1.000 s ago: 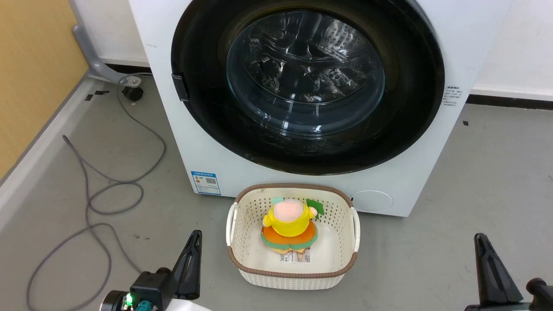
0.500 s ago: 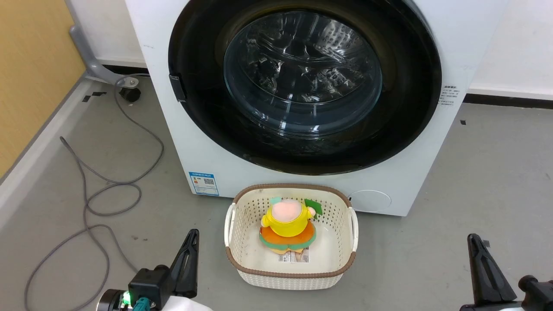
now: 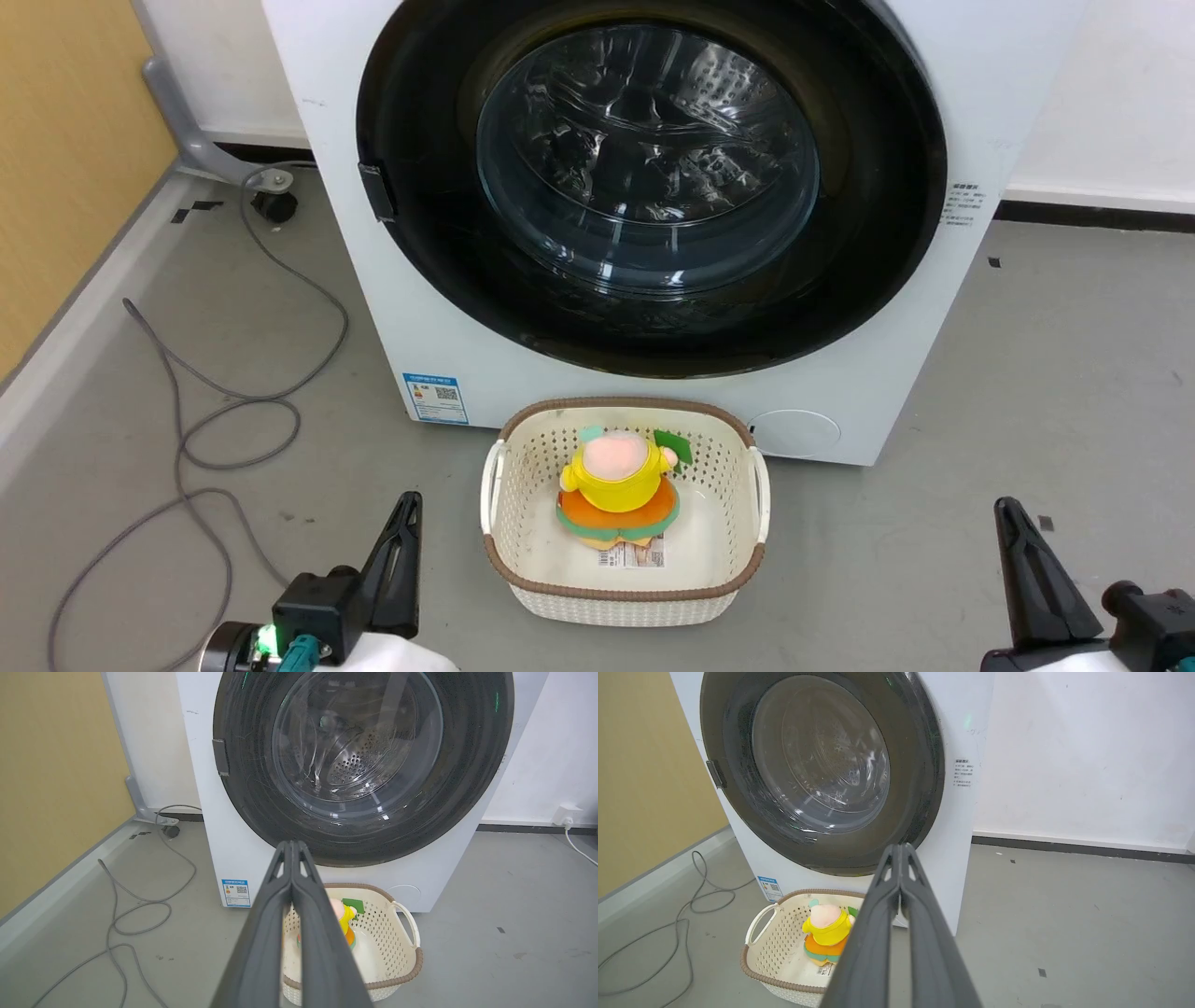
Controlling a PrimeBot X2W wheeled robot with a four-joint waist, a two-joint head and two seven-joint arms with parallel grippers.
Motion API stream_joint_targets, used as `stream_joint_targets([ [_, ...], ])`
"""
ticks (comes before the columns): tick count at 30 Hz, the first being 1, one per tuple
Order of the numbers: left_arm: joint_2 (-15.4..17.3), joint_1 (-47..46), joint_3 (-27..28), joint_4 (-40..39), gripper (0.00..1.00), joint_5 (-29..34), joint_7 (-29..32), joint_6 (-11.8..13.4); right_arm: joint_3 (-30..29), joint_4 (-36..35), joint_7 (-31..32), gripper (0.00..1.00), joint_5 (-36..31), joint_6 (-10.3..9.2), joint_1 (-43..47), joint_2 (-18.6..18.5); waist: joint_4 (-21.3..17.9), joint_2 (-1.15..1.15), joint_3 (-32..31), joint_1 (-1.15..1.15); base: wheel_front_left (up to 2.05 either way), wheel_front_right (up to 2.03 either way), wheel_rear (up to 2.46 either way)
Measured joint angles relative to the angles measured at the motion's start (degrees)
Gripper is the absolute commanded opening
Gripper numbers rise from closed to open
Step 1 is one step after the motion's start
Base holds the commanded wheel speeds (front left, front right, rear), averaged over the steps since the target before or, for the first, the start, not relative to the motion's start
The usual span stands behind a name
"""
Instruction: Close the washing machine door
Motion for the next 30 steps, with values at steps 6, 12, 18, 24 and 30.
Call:
stream_joint_targets([
  [6,0.0,-0.06,0.27,-0.31,0.0,0.14,0.76,0.02,0.3,0.14,0.53,0.0,-0.14,0.0,-0.25,0.0,-0.19,0.0,-0.01,0.0,0.0,0.0,0.0],
  [12,0.0,-0.21,0.56,-0.59,0.0,0.59,1.44,0.25,0.64,0.24,1.07,0.0,-0.53,0.0,-0.9,0.0,-0.38,0.0,-0.02,0.0,0.0,0.0,0.0],
  [18,0.0,-0.25,0.9,-0.86,0.0,1.0,1.97,0.27,0.96,0.41,1.72,0.0,-0.98,0.0,-1.44,0.0,-0.57,0.0,-0.03,0.0,0.0,0.0,0.0],
  [24,-0.01,-0.3,1.25,-1.21,0.0,1.24,2.72,0.29,1.33,0.52,2.43,0.0,-1.13,0.0,-1.97,0.0,-0.76,0.0,-0.04,0.0,0.0,0.0,0.0],
  [30,-0.01,-0.37,1.66,-1.54,0.0,1.55,3.49,0.31,1.63,0.74,3.01,0.0,-1.56,0.0,-2.16,0.0,-0.96,0.0,-0.05,0.0,0.0,0.0,0.0],
])
